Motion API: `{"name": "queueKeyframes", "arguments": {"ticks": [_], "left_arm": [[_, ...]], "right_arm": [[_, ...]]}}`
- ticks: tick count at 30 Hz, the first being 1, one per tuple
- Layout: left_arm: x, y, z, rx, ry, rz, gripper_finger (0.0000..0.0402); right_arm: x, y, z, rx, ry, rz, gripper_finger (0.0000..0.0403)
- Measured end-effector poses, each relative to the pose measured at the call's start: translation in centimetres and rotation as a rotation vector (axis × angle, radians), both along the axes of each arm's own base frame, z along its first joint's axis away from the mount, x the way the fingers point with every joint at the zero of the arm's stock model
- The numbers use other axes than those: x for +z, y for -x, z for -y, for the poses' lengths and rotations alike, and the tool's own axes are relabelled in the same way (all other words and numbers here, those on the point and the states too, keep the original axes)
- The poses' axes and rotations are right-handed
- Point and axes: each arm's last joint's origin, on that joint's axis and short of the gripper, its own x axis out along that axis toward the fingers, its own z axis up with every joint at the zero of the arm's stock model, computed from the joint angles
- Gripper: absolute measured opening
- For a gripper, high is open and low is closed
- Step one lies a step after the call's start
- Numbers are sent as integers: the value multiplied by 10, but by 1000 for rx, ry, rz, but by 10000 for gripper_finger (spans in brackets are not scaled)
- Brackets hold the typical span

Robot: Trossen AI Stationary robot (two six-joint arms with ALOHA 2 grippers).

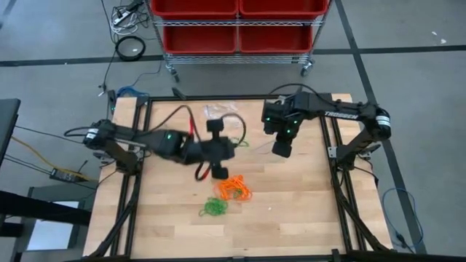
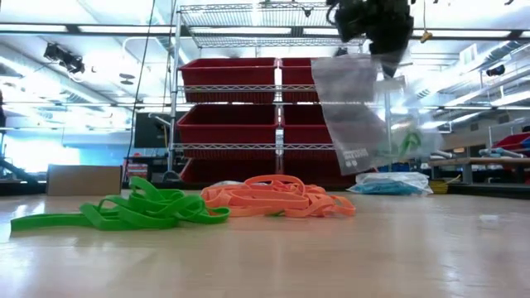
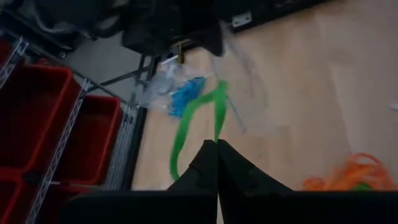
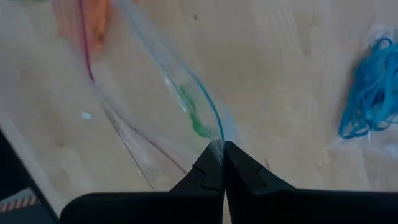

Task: Sort rubber bands
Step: Put the green rubber band into the left transparent zip bag

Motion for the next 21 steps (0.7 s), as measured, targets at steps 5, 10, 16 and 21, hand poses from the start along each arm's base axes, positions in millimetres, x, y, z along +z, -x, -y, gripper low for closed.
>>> {"name": "queueKeyframes", "arguments": {"ticks": [5,10,16,21], "left_arm": [[-10,-17,-24,-82,144,-21,0],[-26,-35,-40,-140,241,-47,0],[-43,-48,-50,-109,251,-79,0],[-44,-52,-52,-111,254,-52,0]], "right_arm": [[-7,-10,3,17,14,16,0],[-8,-15,9,1,28,57,0],[-9,-17,9,6,39,61,0],[-9,-18,7,10,46,63,0]]}}
